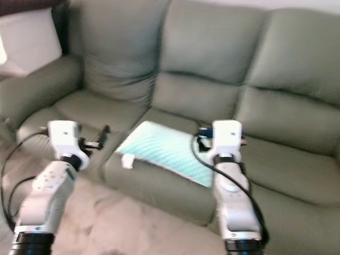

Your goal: Move the pillow to the sofa

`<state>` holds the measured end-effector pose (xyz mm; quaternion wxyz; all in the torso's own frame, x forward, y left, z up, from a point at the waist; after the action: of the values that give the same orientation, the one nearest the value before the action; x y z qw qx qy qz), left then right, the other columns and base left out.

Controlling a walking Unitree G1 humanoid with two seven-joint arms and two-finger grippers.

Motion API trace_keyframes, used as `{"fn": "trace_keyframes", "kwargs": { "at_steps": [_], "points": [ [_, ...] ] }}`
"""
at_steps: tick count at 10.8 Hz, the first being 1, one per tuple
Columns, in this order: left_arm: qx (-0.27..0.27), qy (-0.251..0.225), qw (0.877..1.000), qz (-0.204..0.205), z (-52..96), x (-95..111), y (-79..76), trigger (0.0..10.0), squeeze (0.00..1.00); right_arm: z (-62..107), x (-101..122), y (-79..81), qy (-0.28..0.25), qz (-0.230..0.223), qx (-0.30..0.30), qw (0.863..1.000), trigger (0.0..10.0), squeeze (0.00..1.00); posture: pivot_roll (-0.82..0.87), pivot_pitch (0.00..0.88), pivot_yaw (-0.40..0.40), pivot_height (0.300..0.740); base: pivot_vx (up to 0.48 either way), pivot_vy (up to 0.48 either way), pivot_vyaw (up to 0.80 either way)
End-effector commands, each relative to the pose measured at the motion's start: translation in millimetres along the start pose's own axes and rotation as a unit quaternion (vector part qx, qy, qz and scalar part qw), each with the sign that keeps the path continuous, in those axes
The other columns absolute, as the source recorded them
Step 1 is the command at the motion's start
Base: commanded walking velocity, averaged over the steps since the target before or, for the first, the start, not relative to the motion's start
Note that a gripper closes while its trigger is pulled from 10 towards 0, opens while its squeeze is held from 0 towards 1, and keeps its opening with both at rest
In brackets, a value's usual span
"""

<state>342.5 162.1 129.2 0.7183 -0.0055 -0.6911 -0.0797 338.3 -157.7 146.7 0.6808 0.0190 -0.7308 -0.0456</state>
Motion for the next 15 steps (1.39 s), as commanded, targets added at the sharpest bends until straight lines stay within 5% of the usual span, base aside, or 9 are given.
{"fn": "trace_keyframes", "kwargs": {
  "at_steps": [1, 4, 15],
  "points": [
    [0.012, 0.002, 1.0, -0.011, 0.7, 1, 7.9, 10.0, 0.0, -1.1, 5, 5.4, -0.009, -0.01, 0.003, 1.0, 10.0, 0.0, -0.09, 0.061, -0.024, 0.74, 0.0, 0.0, 0.0],
    [0.034, 0.012, 0.999, -0.023, 0.7, -4, 16.8, 10.0, 0.0, -1.0, 9, 7.3, -0.016, -0.009, 0.012, 1.0, 10.0, 0.0, -0.09, 0.061, -0.023, 0.74, 0.0, 0.0, 0.0],
    [0.061, 0.015, 0.997, -0.04, 1.3, -7, 24.0, 10.0, 0.0, -1.7, 9, 25.4, -0.016, -0.003, 0.055, 0.998, 10.0, 0.0, -0.08, 0.066, -0.027, 0.74, 0.0, 0.0, 0.8]
  ]
}}
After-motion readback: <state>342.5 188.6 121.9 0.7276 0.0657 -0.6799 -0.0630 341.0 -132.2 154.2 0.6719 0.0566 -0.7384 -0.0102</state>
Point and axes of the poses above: a point about 5 cm out from each wrist's last joint towards the gripper, its own z axis pointing back from the gripper into the wrist, its own x axis along the axis of the wrist's last joint, y = z × x, the point moved 4 cm from there along -z, pointing out of the wrist towards the gripper, and after that the axes turned 11 degrees about -z, right-handed, at the moved point
